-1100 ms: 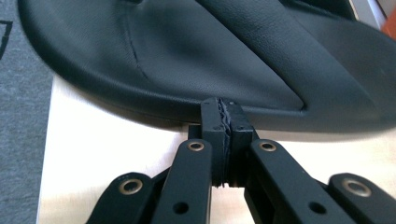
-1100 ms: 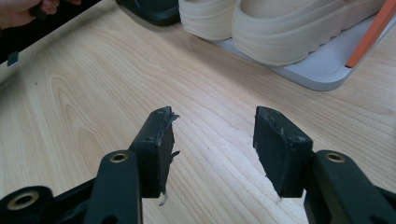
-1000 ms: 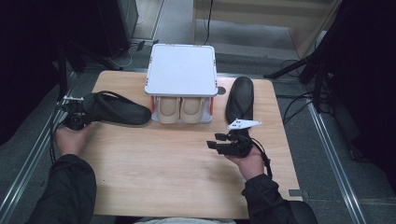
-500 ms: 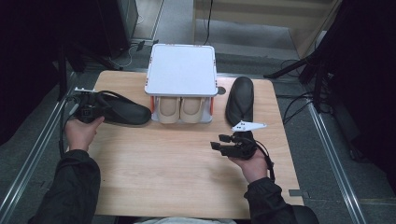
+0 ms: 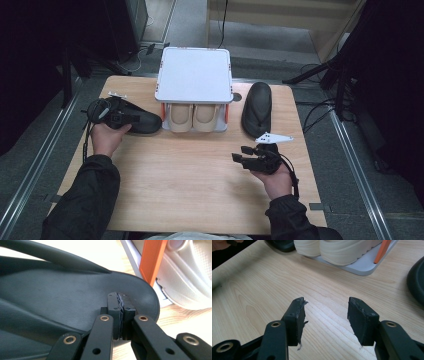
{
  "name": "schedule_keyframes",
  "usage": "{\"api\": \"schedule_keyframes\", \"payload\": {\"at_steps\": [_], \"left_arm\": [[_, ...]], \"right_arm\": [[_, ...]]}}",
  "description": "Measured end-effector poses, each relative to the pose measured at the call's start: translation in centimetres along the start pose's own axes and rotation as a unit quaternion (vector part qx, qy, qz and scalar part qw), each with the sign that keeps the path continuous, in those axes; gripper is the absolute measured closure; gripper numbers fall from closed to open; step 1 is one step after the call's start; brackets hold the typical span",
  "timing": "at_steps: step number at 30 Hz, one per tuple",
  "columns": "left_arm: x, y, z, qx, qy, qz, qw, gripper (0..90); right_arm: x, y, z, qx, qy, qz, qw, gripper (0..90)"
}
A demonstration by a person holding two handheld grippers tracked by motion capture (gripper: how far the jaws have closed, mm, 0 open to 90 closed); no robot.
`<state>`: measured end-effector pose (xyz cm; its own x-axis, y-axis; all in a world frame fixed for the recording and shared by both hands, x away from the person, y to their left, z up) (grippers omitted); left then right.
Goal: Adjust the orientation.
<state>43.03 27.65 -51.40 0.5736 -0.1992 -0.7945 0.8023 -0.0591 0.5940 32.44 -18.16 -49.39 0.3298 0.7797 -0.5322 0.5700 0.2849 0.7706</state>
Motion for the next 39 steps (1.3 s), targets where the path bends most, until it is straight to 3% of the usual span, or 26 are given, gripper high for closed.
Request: {"api": "schedule_keyframes", "payload": {"at_steps": [4,6,12,20,39], "left_arm": [[0.8,-0.8,0.1,0.006,-0.001,-0.017,0.9998,89.6],[0.8,-1.1,0.0,0.006,-0.001,-0.013,0.9999,89.8],[0.1,-2.0,-0.1,0.011,-0.004,-0.016,0.9998,89.7],[-1.8,-4.3,-0.8,0.036,-0.008,-0.017,0.9992,89.2],[-5.2,-8.3,-3.3,-0.011,-0.008,-0.024,0.9996,87.1]], "right_arm": [[0.0,0.0,0.1,-0.002,0.001,0.000,1.0000,48.6],[0.1,0.0,0.1,-0.003,0.002,-0.002,1.0000,48.7],[0.5,0.3,0.0,-0.007,0.010,-0.005,0.9999,48.7],[1.5,1.1,-0.1,-0.014,0.022,-0.012,0.9996,48.7],[4.3,2.9,-0.5,-0.036,0.058,-0.029,0.9972,48.7]]}}
Point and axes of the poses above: each handheld gripper's, and its own axes: x roughly forward along the jaws, y roughly out of its top, z roughly to its right, the point moved 2 cm from there along x, roughly forward along the jaws, and after that the axes turned 10 degrees about y, right-handed, at the moved point
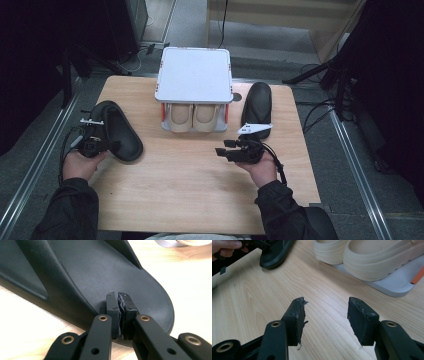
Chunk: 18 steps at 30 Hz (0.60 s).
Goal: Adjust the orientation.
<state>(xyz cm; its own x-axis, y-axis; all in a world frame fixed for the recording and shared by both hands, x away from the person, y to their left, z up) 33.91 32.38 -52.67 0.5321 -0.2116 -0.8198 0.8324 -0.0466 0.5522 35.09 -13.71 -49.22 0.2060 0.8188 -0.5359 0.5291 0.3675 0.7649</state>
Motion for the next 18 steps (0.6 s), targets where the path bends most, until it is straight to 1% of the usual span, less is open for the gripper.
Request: {"api": "schedule_keyframes", "payload": {"at_steps": [2,4,5,6,8,10,12,13,14,15,17,18], "left_arm": [[-0.3,0.1,0.0,0.000,0.000,0.001,1.0000,84.9],[-0.6,0.3,-0.1,-0.004,0.000,0.011,0.9999,80.6],[-0.9,0.5,-0.2,-0.009,0.002,0.018,0.9998,77.3],[-1.1,0.7,-0.3,-0.011,0.004,0.020,0.9997,74.3],[-1.6,1.0,-0.5,-0.010,0.013,0.029,0.9994,71.1],[-1.9,1.2,-0.8,-0.012,0.016,0.038,0.9991,65.6],[-2.1,1.6,-1.2,-0.020,0.021,0.046,0.9985,61.2],[-2.1,1.7,-1.4,-0.025,0.029,0.052,0.9979,58.9],[-2.1,1.9,-1.6,-0.028,0.035,0.053,0.9976,57.3],[-2.1,2.0,-1.9,-0.030,0.039,0.054,0.9973,56.8],[-2.0,2.2,-2.4,-0.035,0.042,0.048,0.9973,54.7],[-1.9,2.2,-2.7,-0.035,0.046,0.050,0.9971,54.1]], "right_arm": [[0.1,0.0,-0.1,-0.002,0.002,-0.002,1.0000,48.7],[0.1,0.0,-0.1,-0.003,0.002,-0.002,1.0000,48.7],[0.1,0.0,-0.1,-0.001,0.002,-0.003,1.0000,48.7],[0.0,0.0,-0.1,0.000,0.001,-0.001,1.0000,48.7],[-0.1,0.0,0.0,0.002,0.000,-0.001,1.0000,48.7],[-0.2,0.0,0.0,0.002,-0.002,0.000,1.0000,48.6],[-0.3,-0.1,0.0,0.003,-0.002,0.001,1.0000,48.5],[-0.3,-0.1,0.0,0.001,-0.003,0.001,1.0000,48.4],[-0.4,-0.2,-0.1,0.000,-0.006,0.002,1.0000,48.3],[-0.5,-0.3,-0.1,0.002,-0.006,0.002,1.0000,48.2],[-0.7,-0.5,-0.2,0.003,-0.008,0.004,1.0000,48.2],[-0.8,-0.5,-0.1,0.003,-0.009,0.004,0.9999,48.2]]}}
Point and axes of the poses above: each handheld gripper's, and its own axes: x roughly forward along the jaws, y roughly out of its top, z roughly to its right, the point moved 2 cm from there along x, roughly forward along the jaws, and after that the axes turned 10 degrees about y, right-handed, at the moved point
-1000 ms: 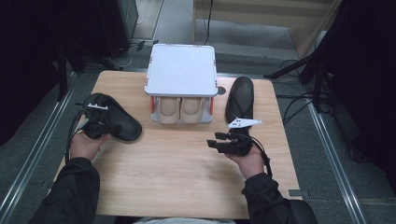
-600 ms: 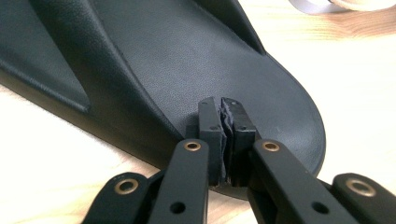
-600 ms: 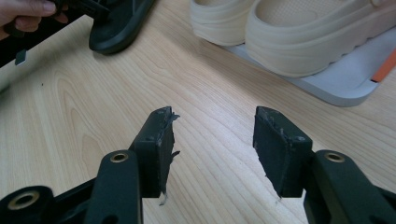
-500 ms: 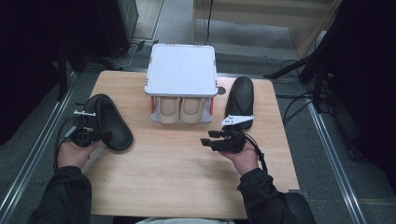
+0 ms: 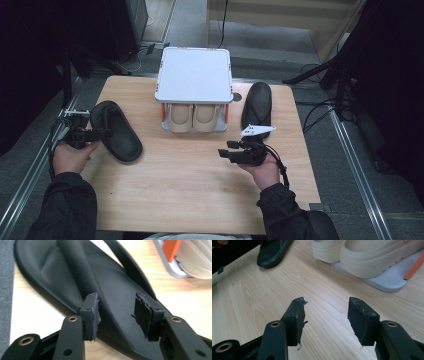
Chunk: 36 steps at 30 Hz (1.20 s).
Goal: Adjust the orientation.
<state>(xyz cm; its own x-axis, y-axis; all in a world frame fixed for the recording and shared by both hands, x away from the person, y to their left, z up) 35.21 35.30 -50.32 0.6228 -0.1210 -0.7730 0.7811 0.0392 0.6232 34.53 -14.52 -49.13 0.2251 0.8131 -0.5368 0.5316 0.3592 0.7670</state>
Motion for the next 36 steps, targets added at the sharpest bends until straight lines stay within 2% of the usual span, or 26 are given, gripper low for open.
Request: {"api": "schedule_keyframes", "payload": {"at_steps": [6,9,11,17,19,25,29,36], "left_arm": [[1.0,0.7,-1.3,-0.025,0.002,-0.001,0.9997,51.0],[1.6,1.0,-1.5,-0.028,0.004,-0.006,0.9996,49.5],[2.0,1.2,-1.5,-0.038,-0.002,-0.009,0.9992,49.2],[3.0,1.5,-1.8,-0.045,-0.007,-0.010,0.9989,48.3],[3.2,1.7,-1.9,-0.045,0.001,-0.014,0.9989,48.2],[4.1,2.0,-2.0,-0.044,0.005,-0.021,0.9988,48.4],[4.6,2.1,-1.8,-0.044,0.009,-0.027,0.9986,50.7],[4.7,2.2,-1.9,-0.059,-0.004,-0.032,0.9978,60.9]], "right_arm": [[-0.6,-0.5,0.1,0.005,-0.011,0.003,0.9999,48.1],[-0.9,-0.8,0.0,0.009,-0.014,0.004,0.9999,48.1],[-1.0,-0.9,0.1,0.010,-0.017,0.005,0.9998,48.1],[-1.8,-1.5,0.1,0.017,-0.027,0.011,0.9994,48.1],[-2.0,-1.6,0.1,0.020,-0.031,0.012,0.9993,48.1],[-2.4,-2.0,0.1,0.024,-0.037,0.015,0.9989,48.1],[-2.5,-2.1,0.1,0.025,-0.038,0.016,0.9988,48.1],[-2.4,-2.1,0.1,0.025,-0.038,0.015,0.9988,48.1]]}}
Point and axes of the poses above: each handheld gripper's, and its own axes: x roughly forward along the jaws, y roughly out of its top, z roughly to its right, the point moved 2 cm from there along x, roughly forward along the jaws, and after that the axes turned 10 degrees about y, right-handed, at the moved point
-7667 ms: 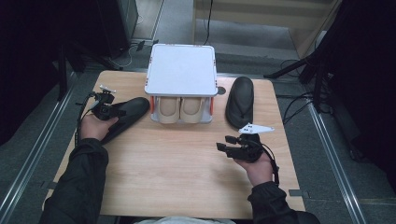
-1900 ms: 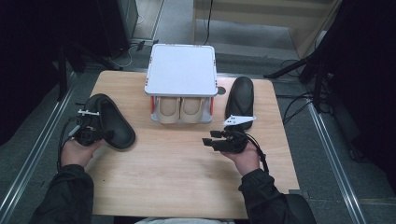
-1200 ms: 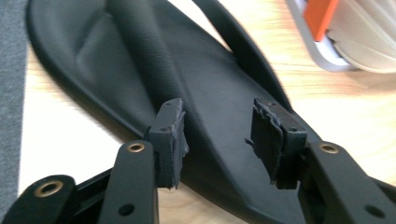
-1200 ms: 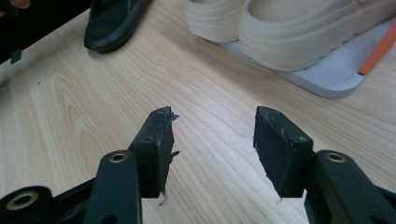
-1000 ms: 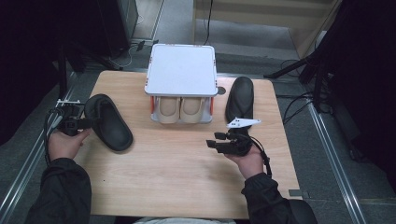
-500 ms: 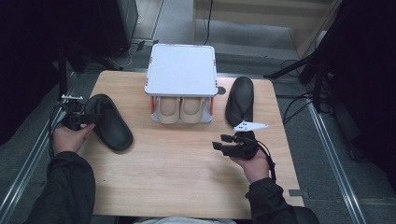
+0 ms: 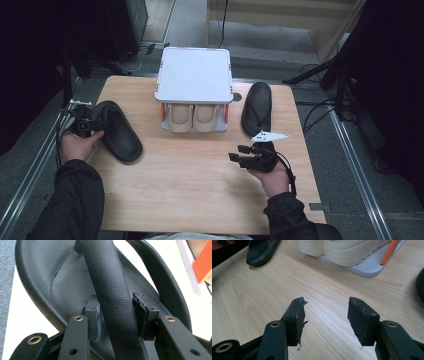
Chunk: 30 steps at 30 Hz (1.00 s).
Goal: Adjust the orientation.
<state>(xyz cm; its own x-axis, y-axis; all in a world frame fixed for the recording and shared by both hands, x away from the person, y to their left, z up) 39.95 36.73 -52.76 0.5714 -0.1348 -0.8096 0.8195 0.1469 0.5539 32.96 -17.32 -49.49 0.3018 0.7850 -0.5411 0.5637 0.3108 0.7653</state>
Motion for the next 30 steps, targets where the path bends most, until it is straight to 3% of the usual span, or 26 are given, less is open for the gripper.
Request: {"api": "schedule_keyframes", "payload": {"at_steps": [12,22,30], "left_arm": [[-0.2,0.2,-0.2,-0.025,-0.007,-0.007,0.9996,67.2],[-1.3,0.6,0.2,-0.023,-0.023,0.009,0.9994,68.4],[-2.6,0.6,1.4,-0.016,-0.039,0.022,0.9988,68.5]], "right_arm": [[0.0,0.0,0.0,-0.001,0.000,0.000,1.0000,48.1],[0.0,0.0,0.0,-0.001,0.001,0.003,1.0000,48.2],[-0.1,0.1,0.1,-0.001,-0.001,0.004,1.0000,48.2]]}}
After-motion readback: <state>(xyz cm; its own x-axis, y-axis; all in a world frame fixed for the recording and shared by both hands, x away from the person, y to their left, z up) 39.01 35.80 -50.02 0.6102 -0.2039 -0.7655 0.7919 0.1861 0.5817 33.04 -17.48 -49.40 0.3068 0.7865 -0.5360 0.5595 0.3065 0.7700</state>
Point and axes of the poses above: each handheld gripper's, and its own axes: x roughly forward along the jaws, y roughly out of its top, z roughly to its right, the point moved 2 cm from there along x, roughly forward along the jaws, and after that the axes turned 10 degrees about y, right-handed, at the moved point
